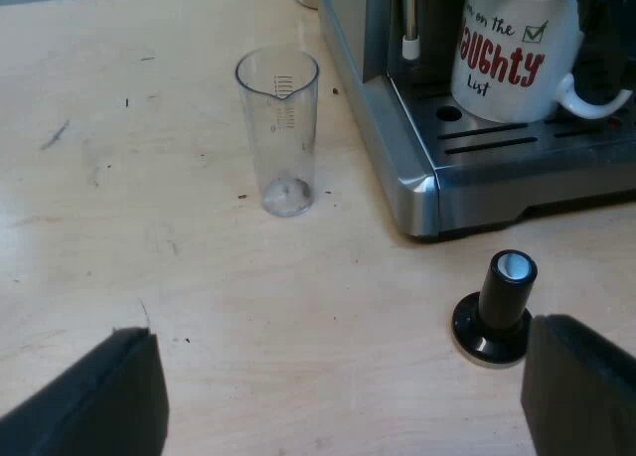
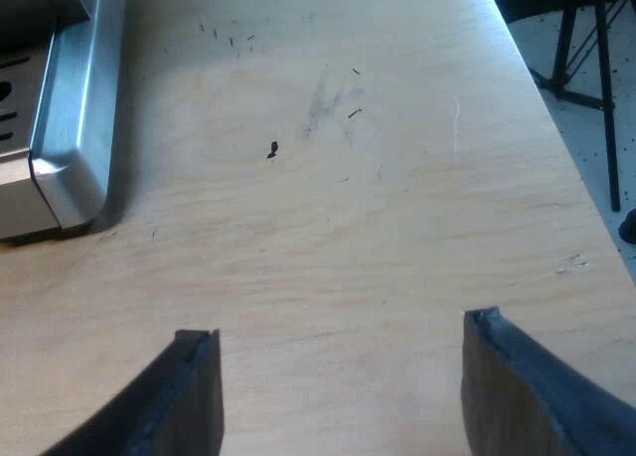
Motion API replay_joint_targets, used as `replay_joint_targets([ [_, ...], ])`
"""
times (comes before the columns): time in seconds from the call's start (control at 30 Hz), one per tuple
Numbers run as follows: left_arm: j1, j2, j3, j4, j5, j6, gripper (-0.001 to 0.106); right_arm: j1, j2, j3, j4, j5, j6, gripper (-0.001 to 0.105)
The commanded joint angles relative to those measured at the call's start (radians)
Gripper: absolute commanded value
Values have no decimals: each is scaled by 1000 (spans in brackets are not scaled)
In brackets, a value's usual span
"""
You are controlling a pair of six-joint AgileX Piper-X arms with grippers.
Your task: Remove mug from coffee machine
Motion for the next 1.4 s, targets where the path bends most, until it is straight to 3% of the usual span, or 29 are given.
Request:
replay_joint_targets([
  [0.03,3,-31,-3,-3,6,-4,77,-1,-47,-7,-18,-2,-3,55],
  [0.37,3,-25,-53,-5,44,-26,77,-1,-23,-52,-37,-15,-5,55],
  [0.43,3,-1,-72,-5,65,-63,77,-1,5,-78,-45,-42,-6,55],
  [0.77,-74,124,-133,-91,97,-65,77,19,134,-136,-200,-197,-6,55],
  [0.83,-163,194,-156,-120,97,-65,77,63,169,-150,-219,-208,-13,55],
  [1.03,-243,286,-157,-181,97,-63,77,212,271,-209,-231,-208,-119,55],
  [1.27,-253,353,-157,-271,97,-61,77,353,379,-242,-309,-208,-119,55],
  [1.4,-253,386,-157,-314,132,-61,77,428,440,-242,-377,-208,-119,55],
])
